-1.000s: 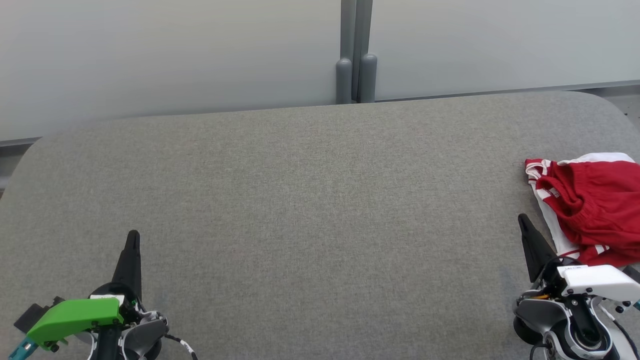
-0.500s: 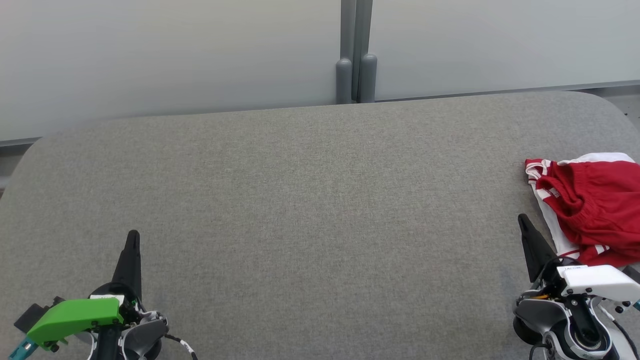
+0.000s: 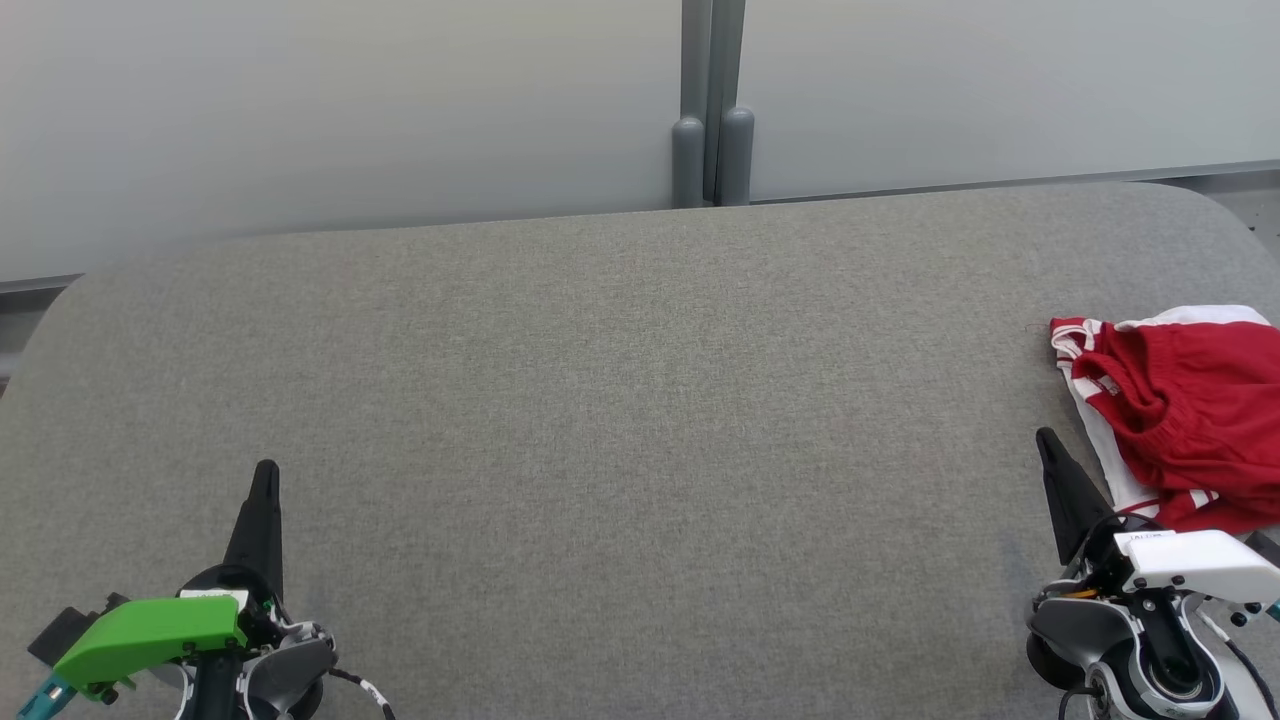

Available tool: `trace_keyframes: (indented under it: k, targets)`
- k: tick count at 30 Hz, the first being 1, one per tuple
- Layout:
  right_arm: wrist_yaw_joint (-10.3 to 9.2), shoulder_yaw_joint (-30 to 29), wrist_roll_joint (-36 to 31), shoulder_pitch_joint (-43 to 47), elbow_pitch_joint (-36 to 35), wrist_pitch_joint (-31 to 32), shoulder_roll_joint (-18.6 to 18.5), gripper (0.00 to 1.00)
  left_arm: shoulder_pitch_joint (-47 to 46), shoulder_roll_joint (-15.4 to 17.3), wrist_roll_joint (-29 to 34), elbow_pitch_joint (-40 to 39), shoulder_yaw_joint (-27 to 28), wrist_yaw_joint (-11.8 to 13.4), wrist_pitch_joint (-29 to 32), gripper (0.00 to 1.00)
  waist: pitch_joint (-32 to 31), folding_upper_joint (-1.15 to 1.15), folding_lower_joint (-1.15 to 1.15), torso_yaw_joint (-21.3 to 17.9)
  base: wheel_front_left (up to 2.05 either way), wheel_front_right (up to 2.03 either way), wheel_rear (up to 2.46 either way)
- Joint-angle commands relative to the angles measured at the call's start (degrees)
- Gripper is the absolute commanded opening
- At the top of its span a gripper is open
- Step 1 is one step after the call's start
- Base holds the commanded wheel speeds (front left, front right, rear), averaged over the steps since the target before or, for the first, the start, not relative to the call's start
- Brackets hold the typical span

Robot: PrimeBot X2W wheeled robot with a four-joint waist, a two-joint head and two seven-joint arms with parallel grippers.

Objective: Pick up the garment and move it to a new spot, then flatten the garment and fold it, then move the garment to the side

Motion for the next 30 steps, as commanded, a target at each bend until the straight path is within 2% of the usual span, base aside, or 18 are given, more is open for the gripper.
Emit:
trace_keyframes:
  k: [1,30]
  targets:
    - [0.04,-0.13,-0.26,-0.64,0.11,0.29,-0.03,0.00,-0.89,-0.02,0.12,0.02,0.26,-0.35,0.18,0.00,0.00,0.61,0.00,0.00,0.00,0.00,0.00]
    - [0.04,-0.33,-0.51,-0.66,0.12,0.45,0.09,0.00,-0.89,-0.07,0.19,0.03,0.31,-0.35,0.15,0.00,0.00,0.61,0.00,0.00,0.00,0.00,0.00]
